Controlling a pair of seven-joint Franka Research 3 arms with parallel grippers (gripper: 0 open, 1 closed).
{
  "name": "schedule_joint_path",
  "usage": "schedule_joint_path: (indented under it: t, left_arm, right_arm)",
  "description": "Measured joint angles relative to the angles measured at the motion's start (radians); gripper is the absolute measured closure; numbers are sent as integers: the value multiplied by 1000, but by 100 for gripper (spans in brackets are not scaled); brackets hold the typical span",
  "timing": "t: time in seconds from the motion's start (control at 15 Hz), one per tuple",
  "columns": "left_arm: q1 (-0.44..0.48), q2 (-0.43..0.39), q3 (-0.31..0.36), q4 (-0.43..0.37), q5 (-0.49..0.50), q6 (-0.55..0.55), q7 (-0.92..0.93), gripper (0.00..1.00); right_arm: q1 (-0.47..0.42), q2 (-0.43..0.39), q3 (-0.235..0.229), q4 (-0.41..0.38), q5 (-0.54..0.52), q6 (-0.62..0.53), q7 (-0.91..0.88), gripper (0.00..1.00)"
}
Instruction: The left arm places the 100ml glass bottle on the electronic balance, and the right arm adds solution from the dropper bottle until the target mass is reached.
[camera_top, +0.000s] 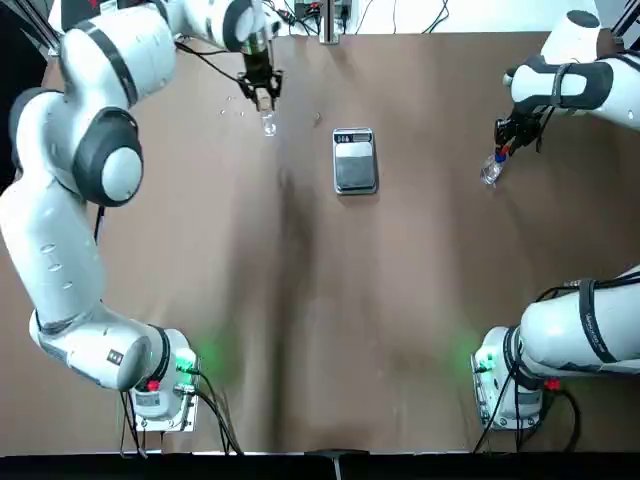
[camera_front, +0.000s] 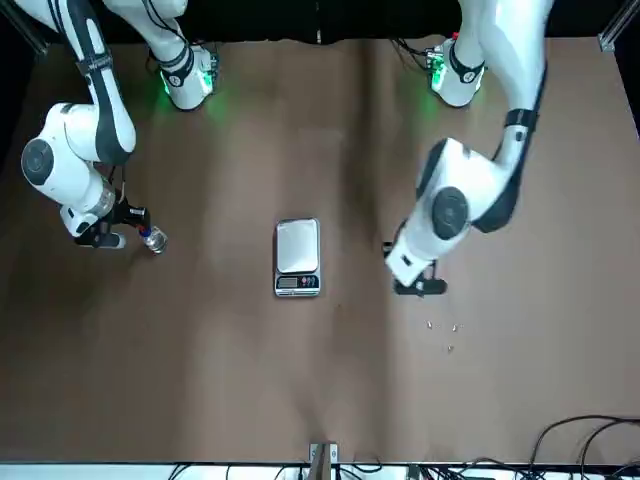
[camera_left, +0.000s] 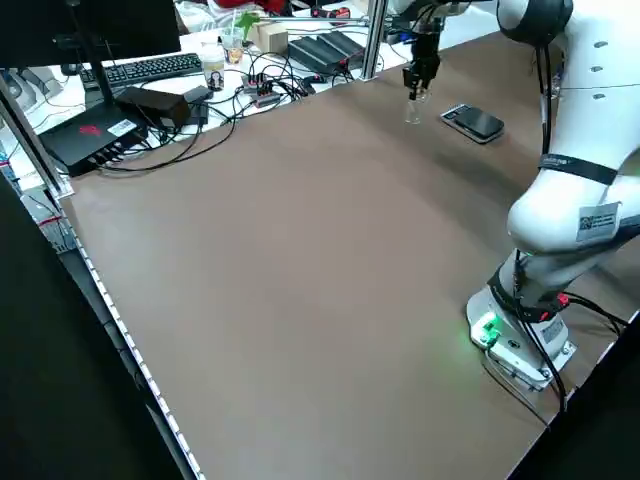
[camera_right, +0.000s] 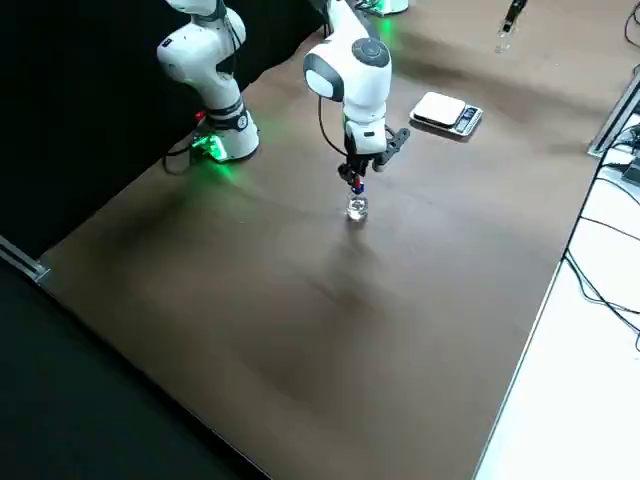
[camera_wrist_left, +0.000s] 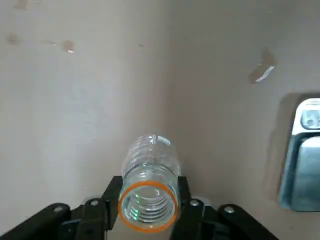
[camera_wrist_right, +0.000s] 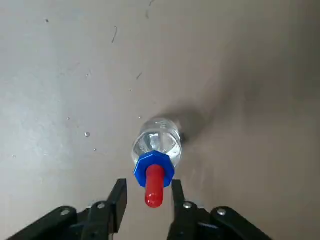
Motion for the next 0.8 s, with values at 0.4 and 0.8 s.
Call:
schedule_joint_path:
  t: [0.4, 0.8]
  left_arm:
    - [-175, 140, 4, 161, 0, 1, -208, 52]
    - [-291, 223, 4, 304, 0, 4, -348, 52]
  right_arm:
    - [0, 6, -1, 1, 0, 2, 0, 66]
    - [0, 6, -4, 5, 0, 2, 0, 67]
